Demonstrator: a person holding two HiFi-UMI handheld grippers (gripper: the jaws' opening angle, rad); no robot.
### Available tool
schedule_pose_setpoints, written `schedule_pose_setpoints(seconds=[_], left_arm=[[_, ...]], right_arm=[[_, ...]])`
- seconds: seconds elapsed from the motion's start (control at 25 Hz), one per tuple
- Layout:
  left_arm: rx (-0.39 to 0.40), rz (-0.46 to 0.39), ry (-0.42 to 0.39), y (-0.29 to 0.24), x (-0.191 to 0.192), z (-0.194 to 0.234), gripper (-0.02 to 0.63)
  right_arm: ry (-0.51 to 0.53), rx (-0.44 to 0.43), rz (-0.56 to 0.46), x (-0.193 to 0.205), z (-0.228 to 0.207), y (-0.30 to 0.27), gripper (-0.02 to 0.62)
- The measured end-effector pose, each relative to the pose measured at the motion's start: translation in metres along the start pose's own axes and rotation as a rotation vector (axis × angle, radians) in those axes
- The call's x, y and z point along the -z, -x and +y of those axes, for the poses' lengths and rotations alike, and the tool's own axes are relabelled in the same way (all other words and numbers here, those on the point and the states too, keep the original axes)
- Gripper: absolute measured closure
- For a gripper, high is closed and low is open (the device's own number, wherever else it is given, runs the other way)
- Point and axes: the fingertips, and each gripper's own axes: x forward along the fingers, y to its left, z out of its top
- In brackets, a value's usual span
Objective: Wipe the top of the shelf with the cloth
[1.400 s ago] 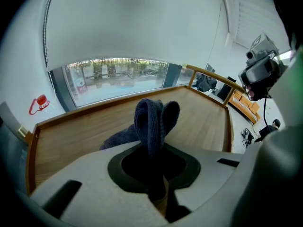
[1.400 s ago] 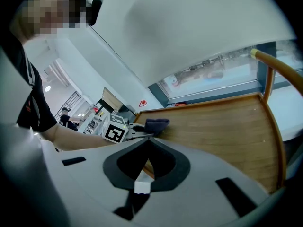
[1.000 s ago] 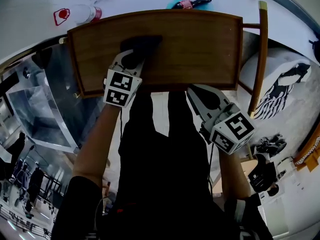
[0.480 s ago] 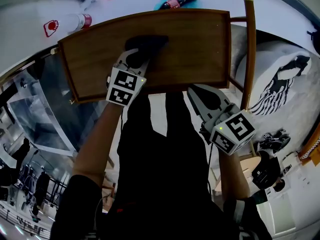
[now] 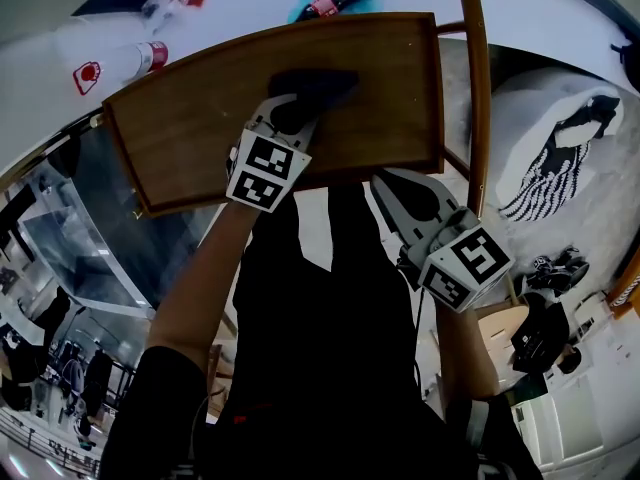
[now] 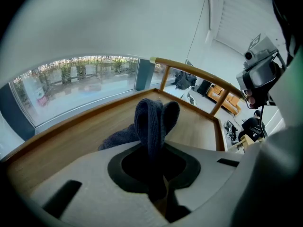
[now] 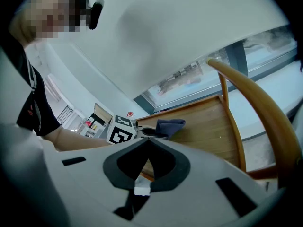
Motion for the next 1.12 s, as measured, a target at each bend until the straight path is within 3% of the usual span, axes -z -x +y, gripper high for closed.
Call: schedule_pose_setpoints(seconds=[0.76, 0.92, 1.12], left_arm=[[0.106, -0.003, -0.050, -0.051, -0.040, -0.065, 0.552], [0.152, -0.039, -0.018, -0.051, -0.050, -0.075, 0.552], [0.172, -0.143, 0.017, -0.024, -0.071, -0.078, 0.552]], right_arm=[[-0.042, 0.035, -0.047, 0.002, -0.031, 0.039, 0.591], [-0.035, 0.034, -0.042, 0.002, -0.030, 0.039, 0.591], [-0.009, 0.024, -0.030, -0.001, -0.020, 0.034, 0.591]])
